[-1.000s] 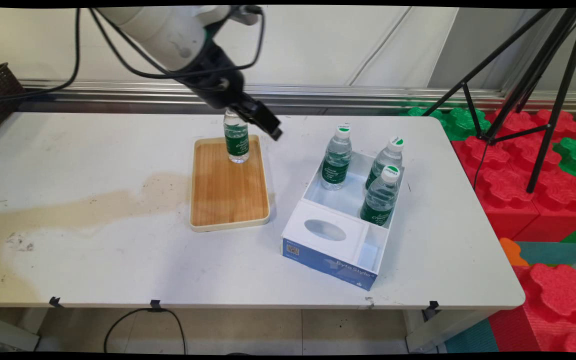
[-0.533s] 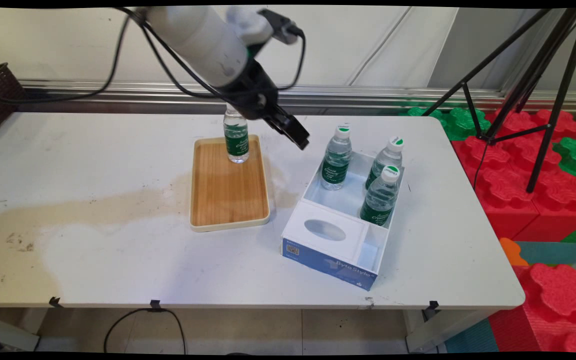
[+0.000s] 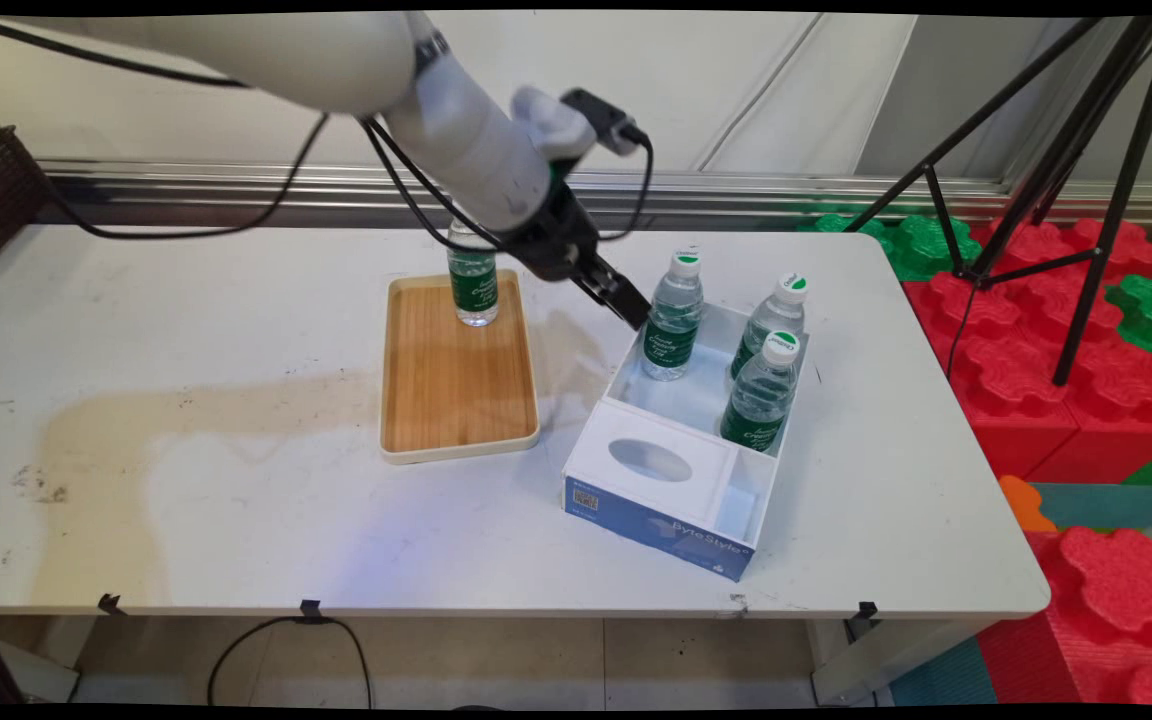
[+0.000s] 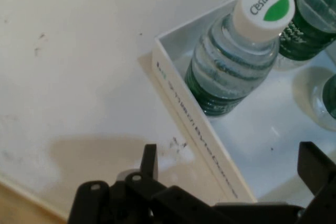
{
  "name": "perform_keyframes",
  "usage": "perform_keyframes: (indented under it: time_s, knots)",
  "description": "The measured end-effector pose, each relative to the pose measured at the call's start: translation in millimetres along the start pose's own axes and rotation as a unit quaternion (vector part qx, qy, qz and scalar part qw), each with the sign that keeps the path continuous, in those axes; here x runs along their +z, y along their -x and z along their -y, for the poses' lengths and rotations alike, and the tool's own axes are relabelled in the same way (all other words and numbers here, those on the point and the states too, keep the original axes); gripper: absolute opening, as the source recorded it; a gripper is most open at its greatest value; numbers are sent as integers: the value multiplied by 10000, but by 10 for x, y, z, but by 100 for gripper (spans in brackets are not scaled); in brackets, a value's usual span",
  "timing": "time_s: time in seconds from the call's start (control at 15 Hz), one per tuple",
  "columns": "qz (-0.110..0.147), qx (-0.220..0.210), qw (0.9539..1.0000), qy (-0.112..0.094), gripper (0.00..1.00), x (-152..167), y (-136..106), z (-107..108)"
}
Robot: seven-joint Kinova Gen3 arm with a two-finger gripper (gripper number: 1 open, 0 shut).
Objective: Pick up the green bottle from the white box
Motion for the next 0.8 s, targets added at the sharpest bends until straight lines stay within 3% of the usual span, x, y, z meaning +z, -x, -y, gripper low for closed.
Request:
perform_keyframes:
  time_s: [0.4, 0.8]
  knots:
    - [-186, 171, 9995, 168, 100, 426, 31, -61]
    - [-418, 587, 9973, 129, 100, 721, 5, -81]
